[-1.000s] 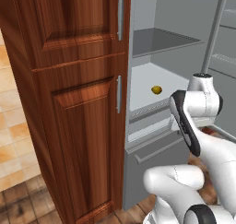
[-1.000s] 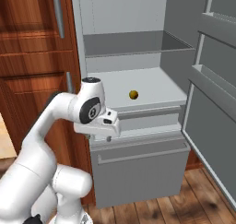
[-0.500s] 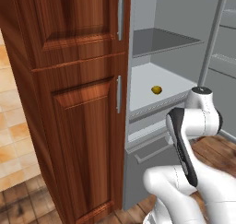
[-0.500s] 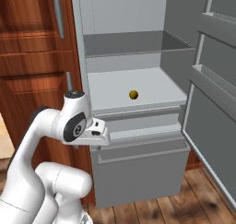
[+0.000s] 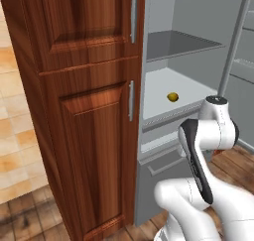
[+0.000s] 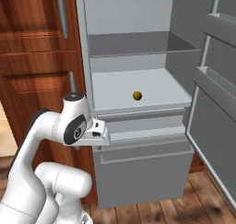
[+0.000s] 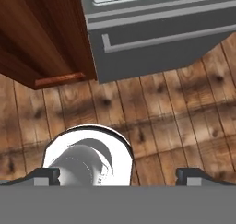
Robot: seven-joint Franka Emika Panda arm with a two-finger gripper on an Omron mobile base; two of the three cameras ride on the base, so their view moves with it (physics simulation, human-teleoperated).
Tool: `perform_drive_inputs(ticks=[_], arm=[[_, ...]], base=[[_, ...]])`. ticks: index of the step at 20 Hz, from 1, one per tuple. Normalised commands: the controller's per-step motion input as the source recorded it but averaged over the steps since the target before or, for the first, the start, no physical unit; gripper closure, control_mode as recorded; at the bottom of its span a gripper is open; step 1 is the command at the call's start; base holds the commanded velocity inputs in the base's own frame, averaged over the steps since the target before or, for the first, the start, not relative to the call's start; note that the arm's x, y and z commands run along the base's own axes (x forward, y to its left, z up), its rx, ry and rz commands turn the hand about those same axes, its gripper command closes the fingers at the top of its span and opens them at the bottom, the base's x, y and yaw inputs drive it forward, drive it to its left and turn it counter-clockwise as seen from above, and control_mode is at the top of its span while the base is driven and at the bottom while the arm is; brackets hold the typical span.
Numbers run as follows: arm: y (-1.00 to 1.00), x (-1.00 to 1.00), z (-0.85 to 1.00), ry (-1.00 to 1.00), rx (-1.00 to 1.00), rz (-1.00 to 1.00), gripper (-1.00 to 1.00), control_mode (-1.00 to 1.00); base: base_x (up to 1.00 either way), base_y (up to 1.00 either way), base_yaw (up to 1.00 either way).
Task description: Retrieve a lemon from the fridge and place it on the cutting board with the fish.
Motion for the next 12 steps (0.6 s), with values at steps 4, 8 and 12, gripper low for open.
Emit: perform_drive_inputs(ticks=[4,8,12], arm=[[0.00,0.00,0.00,0.00,0.00,0.00,-1.00,1.00],[0.00,0.00,0.00,0.00,0.00,0.00,-1.00,1.00],[0.00,0.00,0.00,0.00,0.00,0.00,-1.00,1.00]], base=[[0.17,-0.48,0.27],[0.15,-0.61,0.28],[0.21,-0.67,0.28]])
